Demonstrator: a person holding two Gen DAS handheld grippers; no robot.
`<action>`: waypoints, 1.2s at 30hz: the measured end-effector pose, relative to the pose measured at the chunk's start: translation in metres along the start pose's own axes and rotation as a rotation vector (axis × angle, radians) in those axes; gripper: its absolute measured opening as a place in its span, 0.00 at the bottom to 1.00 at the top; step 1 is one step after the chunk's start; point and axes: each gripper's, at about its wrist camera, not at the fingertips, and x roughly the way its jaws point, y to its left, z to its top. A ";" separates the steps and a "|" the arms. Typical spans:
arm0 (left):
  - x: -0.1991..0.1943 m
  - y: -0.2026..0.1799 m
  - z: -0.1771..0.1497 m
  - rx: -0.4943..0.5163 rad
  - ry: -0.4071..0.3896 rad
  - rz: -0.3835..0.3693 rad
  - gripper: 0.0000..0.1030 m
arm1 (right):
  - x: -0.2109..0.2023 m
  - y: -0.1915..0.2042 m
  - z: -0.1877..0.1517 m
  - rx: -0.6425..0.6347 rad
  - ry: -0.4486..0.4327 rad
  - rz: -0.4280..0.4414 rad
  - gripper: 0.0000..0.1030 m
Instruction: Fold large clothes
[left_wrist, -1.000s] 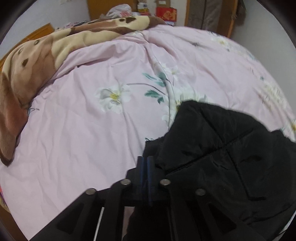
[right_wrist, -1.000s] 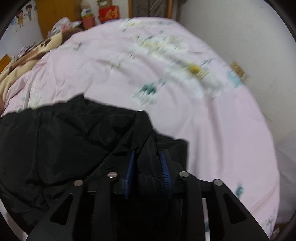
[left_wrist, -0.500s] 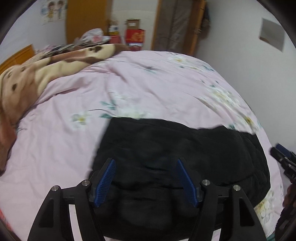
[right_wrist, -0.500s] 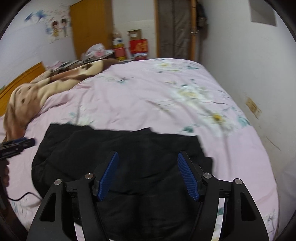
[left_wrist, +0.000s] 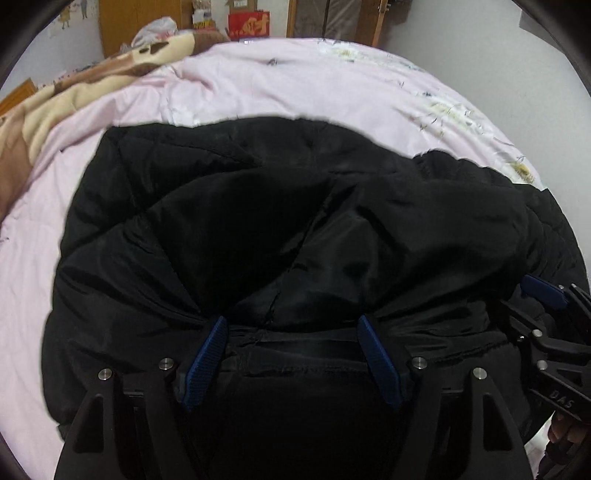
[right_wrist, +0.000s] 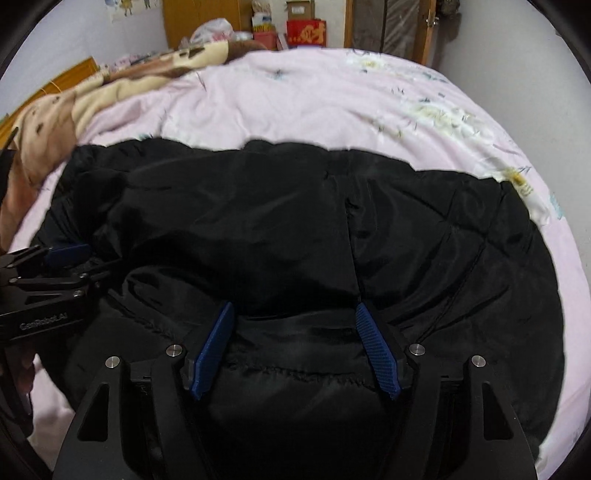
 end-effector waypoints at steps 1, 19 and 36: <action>0.005 0.001 -0.001 -0.006 0.004 -0.004 0.71 | 0.002 0.000 0.001 0.007 0.008 -0.003 0.66; -0.046 0.049 -0.026 -0.038 -0.053 0.020 0.72 | -0.075 -0.052 -0.032 0.018 -0.084 -0.109 0.66; 0.006 0.054 -0.038 -0.062 -0.029 0.056 0.76 | -0.021 -0.061 -0.051 0.094 -0.047 -0.085 0.67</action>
